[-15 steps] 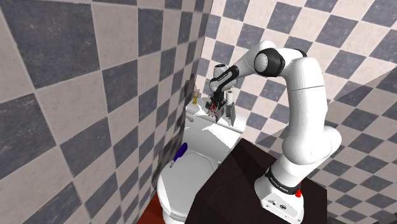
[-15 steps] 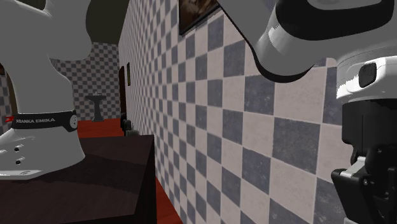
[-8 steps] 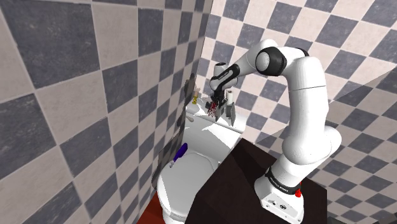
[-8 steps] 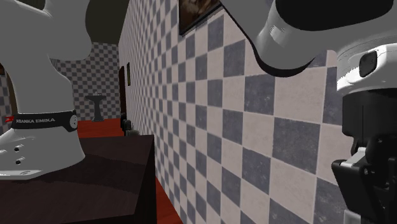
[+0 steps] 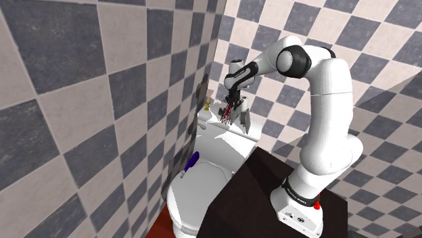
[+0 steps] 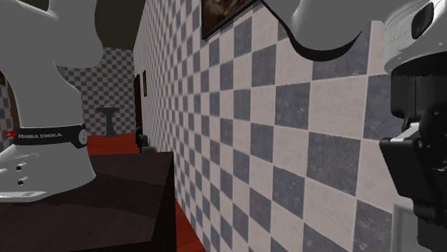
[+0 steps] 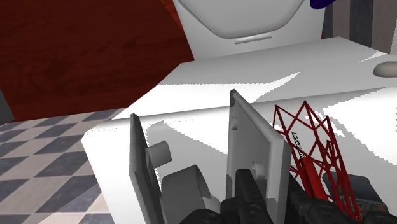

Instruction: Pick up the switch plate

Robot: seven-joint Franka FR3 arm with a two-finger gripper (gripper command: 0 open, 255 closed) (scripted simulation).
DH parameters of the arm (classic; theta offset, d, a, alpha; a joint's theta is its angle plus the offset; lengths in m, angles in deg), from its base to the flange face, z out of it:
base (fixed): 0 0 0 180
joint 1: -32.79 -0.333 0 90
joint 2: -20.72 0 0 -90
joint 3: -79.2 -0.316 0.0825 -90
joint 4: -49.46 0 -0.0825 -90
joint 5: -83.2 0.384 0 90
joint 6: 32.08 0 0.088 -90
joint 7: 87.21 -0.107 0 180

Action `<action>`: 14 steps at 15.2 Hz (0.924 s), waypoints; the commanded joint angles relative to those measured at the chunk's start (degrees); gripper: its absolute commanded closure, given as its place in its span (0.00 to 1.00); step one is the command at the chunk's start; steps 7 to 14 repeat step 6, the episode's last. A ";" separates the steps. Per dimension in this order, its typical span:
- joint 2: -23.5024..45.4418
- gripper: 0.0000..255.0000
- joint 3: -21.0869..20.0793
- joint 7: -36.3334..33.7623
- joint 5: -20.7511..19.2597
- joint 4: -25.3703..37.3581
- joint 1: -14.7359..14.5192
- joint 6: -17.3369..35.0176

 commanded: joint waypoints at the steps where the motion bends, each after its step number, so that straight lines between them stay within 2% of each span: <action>1: -1.19 1.00 0.02 0.28 0.02 -0.22 -0.01 -0.94; 4: -2.70 1.00 0.02 0.67 0.09 -0.12 -0.07 -2.51; 14: -2.76 1.00 0.02 0.69 0.09 -0.09 -0.07 -2.60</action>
